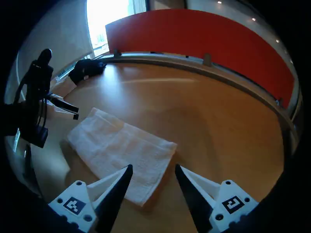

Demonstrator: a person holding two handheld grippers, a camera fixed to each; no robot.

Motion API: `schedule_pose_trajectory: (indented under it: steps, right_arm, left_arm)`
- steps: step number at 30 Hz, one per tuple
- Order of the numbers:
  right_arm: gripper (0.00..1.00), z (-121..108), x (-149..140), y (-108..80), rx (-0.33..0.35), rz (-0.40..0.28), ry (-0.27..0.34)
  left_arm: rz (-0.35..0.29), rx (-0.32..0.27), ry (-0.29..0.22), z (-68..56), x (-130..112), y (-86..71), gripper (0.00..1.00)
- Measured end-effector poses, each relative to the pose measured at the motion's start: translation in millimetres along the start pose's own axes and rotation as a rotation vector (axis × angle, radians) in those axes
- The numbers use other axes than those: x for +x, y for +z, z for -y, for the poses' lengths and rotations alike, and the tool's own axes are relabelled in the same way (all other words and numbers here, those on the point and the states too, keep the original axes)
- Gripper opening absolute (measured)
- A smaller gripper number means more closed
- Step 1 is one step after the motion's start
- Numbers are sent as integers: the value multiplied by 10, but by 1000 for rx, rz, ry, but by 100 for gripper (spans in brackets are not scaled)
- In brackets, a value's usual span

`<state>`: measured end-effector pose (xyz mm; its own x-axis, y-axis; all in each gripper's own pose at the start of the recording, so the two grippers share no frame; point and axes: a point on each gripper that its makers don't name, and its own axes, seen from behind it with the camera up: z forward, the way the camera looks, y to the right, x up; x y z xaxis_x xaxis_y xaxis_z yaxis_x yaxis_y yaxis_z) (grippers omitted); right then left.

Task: Fold towel

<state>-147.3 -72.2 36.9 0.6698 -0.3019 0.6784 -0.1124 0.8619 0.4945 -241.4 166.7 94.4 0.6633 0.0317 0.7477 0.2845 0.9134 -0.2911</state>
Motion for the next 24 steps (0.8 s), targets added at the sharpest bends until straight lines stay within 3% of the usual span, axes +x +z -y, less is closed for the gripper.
schedule_pose_trajectory:
  steps: [8, 24]
  right_arm:
    - [85, 36, -61, -93, -1, -5, -5]
    - [85, 195, -393, -344, 9, 5, -27]
  left_arm:
    - [-17, 5, -18, -11, -58, -143, 95]
    - [-20, 49, -48, 24, -457, -513, 95]
